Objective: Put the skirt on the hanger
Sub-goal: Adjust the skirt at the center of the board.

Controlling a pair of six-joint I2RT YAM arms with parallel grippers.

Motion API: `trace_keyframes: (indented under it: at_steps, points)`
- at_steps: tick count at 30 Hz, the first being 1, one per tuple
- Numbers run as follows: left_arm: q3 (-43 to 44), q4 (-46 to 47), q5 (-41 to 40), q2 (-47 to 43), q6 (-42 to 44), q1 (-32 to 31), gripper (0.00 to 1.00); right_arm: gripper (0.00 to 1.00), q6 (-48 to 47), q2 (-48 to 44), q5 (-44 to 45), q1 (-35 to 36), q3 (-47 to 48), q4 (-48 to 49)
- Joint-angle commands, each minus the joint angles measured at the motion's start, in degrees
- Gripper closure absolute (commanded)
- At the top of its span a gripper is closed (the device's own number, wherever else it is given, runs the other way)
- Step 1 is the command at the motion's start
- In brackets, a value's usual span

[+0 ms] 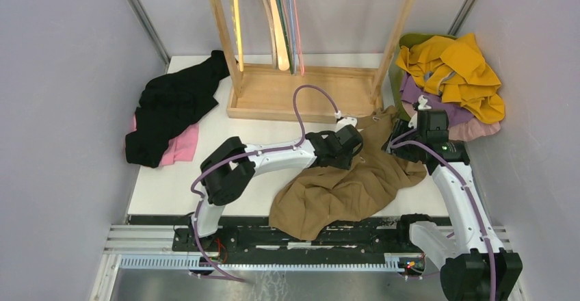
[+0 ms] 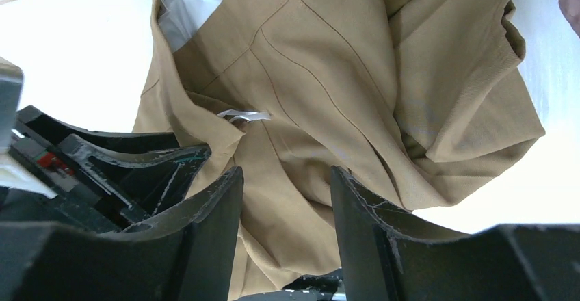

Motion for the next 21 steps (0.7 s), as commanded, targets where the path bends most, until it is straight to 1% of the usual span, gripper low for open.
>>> trace_keyframes:
  at_steps: [1,3,7,9,12,17,21]
  points:
    - [-3.6,2.0,-0.8,-3.0,-2.0,0.1,0.55,0.45,-0.8,-0.4,-1.5,-0.4,0.3,2.7]
    - [-7.1,4.1,-0.8,-4.9,-2.4,0.1,0.57,0.45,-0.8,-0.6,-1.6,-0.3,0.0,2.7]
    - [-10.5,4.9,-4.1,-6.9,-2.6,0.3,0.79,0.45,-0.8,-0.8,-2.2,-0.4,-0.1,2.7]
    - [-12.5,4.6,-5.8,-8.3,-2.8,0.7,0.84,0.45,-0.8,-0.9,-2.8,-0.4,0.0,2.6]
    - [-16.4,5.1,-7.0,-12.3,-3.1,2.0,0.84,0.45,-0.9,-1.0,-3.2,-0.3,0.3,2.1]
    - [-23.3,6.5,-6.7,-19.2,-1.8,5.9,0.84,0.45,-1.0,-0.2,-5.7,-0.3,0.3,2.2]
    - [-28.9,9.2,-2.8,-24.6,-0.1,10.5,0.82,0.46,-0.7,0.7,-7.9,-0.4,-0.6,3.6]
